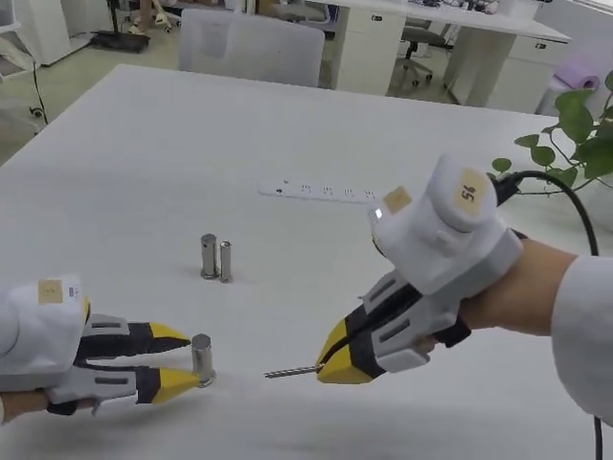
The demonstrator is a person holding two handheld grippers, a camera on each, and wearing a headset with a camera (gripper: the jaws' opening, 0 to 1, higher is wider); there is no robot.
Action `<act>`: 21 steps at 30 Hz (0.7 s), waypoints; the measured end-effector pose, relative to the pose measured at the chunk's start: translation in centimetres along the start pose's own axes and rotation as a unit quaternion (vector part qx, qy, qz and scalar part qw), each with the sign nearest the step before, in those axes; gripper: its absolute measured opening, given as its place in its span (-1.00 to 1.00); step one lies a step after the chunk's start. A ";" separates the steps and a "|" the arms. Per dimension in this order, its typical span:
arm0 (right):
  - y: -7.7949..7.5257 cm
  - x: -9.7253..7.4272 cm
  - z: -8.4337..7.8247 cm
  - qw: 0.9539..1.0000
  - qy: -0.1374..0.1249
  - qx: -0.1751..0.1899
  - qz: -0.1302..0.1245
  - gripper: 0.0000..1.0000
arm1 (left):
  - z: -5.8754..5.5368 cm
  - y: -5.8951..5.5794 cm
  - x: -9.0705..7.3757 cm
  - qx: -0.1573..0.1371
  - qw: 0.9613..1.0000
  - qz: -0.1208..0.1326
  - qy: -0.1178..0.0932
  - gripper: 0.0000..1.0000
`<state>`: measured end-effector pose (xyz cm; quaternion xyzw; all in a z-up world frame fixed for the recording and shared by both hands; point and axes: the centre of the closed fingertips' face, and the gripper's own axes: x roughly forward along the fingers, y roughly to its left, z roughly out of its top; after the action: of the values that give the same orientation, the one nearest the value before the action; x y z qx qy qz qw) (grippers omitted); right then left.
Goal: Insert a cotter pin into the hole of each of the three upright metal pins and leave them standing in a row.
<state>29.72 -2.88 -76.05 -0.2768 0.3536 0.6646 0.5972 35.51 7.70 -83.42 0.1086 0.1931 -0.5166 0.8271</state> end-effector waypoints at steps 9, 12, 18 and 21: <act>-0.1 0.1 0.0 1.000 0.001 0.008 0.002 -0.95 | -0.4 -1.0 1.7 0.046 0.998 -0.039 0.014 -0.58; 0.0 0.1 0.0 1.000 0.003 0.009 0.003 -0.95 | -0.1 -0.8 1.8 0.050 0.998 -0.037 0.006 -0.64; -0.1 0.2 -0.1 1.000 0.003 0.011 0.004 -0.95 | -0.2 -0.8 1.8 0.045 0.998 -0.036 0.006 -0.76; -0.2 0.3 0.1 1.000 0.000 0.011 0.002 -0.95 | -0.2 -0.7 1.9 0.032 0.999 -0.026 0.004 -0.77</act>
<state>29.92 -2.61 -76.31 -0.2698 0.3615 0.6617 0.5989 35.56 5.90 -84.35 0.1319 0.1829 -0.5435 0.8085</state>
